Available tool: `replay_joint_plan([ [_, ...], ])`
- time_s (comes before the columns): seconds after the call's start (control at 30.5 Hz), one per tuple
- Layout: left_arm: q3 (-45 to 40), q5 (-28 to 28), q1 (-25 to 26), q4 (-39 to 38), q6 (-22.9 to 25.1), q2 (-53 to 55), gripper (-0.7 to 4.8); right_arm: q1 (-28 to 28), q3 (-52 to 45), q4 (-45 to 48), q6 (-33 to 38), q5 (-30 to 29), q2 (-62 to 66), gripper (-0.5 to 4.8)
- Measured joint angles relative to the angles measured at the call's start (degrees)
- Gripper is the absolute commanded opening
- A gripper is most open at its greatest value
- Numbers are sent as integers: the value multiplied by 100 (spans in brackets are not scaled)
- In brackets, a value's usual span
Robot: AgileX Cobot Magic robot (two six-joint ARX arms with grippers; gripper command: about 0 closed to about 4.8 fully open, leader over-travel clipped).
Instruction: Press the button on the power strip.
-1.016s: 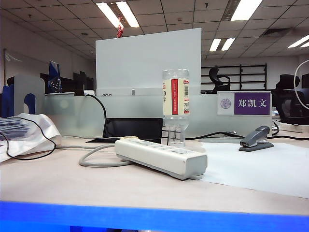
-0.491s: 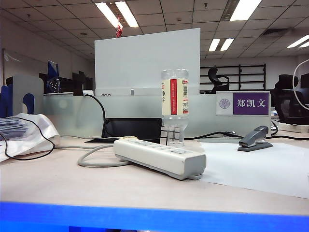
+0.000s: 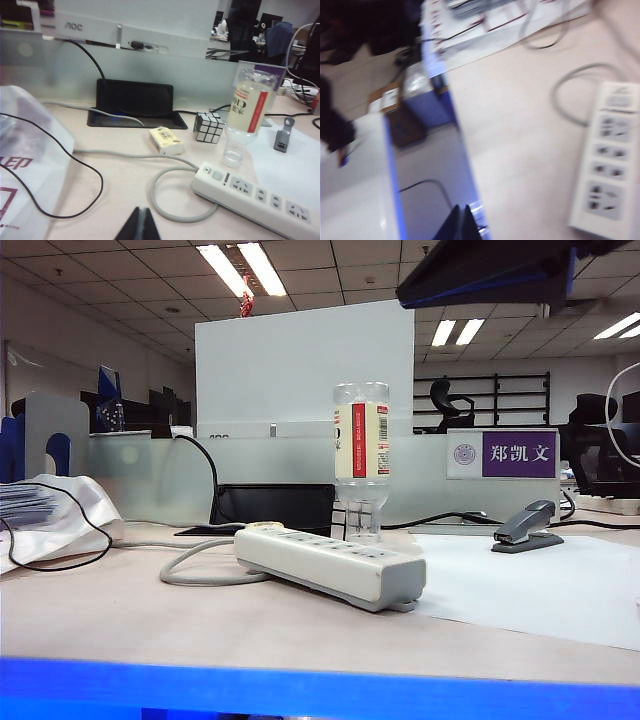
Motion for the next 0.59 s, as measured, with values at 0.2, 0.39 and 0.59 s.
replay_joint_plan([
  [0.2, 505, -74, 0, -249, 33, 992, -5, -44, 68, 179, 72, 483, -11, 3],
  [0.39, 1543, 337, -2, -195, 76, 2809, -5, -44, 68, 184, 72, 1010, -11, 3],
  [0.59, 2942, 1196, -11, -393, 85, 4968, -5, -46, 68, 330, 74, 1528, -4, 3],
])
